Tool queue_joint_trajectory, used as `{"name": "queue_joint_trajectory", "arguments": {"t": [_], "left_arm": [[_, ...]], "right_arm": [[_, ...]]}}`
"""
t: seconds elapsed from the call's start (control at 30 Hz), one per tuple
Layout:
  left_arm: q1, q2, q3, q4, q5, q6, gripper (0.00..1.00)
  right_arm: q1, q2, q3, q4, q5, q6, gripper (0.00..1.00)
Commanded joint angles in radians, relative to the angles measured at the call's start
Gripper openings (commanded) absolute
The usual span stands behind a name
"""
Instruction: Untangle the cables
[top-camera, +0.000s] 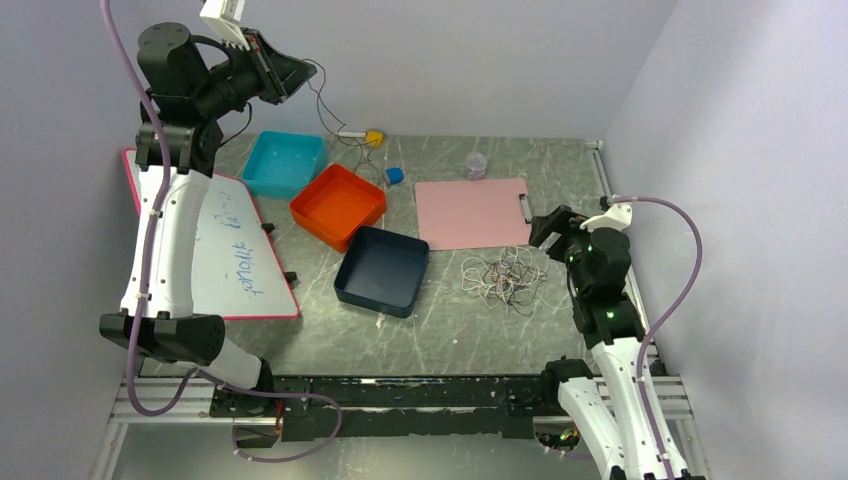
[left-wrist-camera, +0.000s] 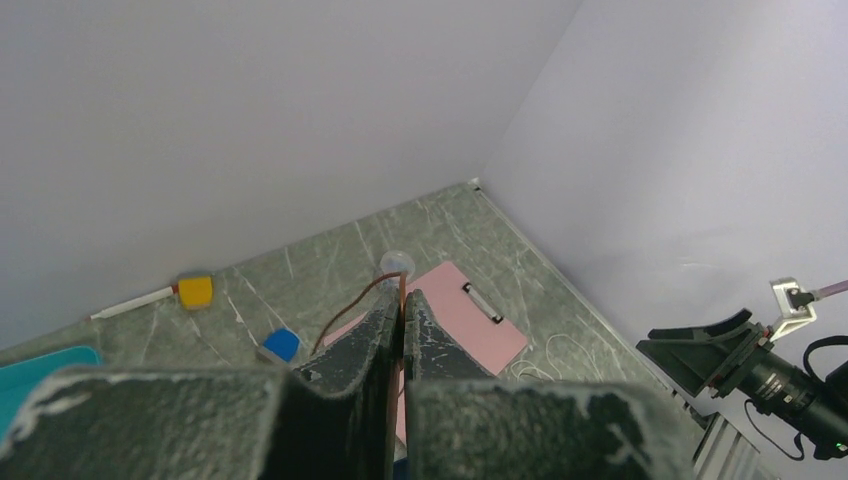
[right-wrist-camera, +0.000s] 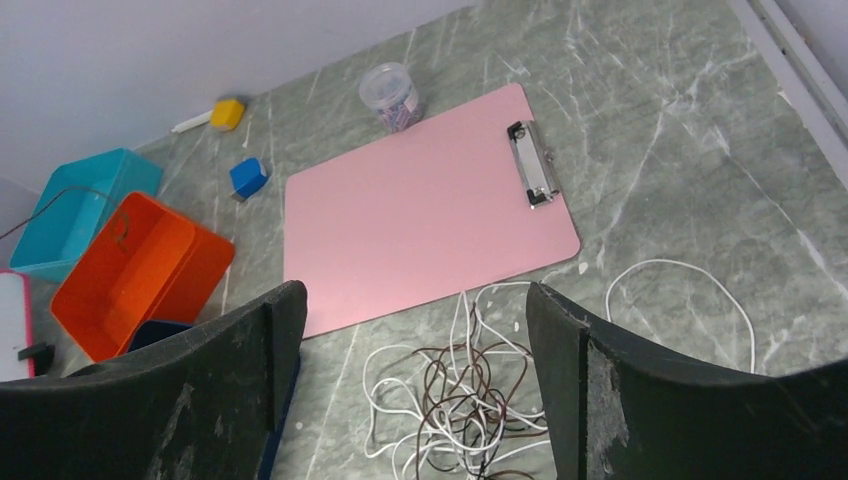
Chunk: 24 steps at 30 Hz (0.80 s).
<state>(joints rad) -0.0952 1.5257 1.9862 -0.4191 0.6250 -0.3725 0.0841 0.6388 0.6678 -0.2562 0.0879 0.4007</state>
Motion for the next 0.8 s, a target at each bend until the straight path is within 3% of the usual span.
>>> {"name": "queue_joint_trajectory", "arguments": {"t": [0.0,0.27,0.77], "left_arm": [[-0.039,-0.016,-0.002,-0.029,-0.044,0.051,0.07],[-0.06,-0.009,-0.039,-0.052,-0.13,0.087,0.07],[-0.061,-0.013,-0.092,-0.055,-0.158,0.104,0.07]], "right_arm": [[-0.007,-0.025,0.03,0.057,-0.059,-0.032,0.85],[-0.006,-0.011,0.028,0.115,-0.199,-0.042,0.85],[-0.007,-0.011,-0.007,0.136,-0.223,-0.028,0.84]]}}
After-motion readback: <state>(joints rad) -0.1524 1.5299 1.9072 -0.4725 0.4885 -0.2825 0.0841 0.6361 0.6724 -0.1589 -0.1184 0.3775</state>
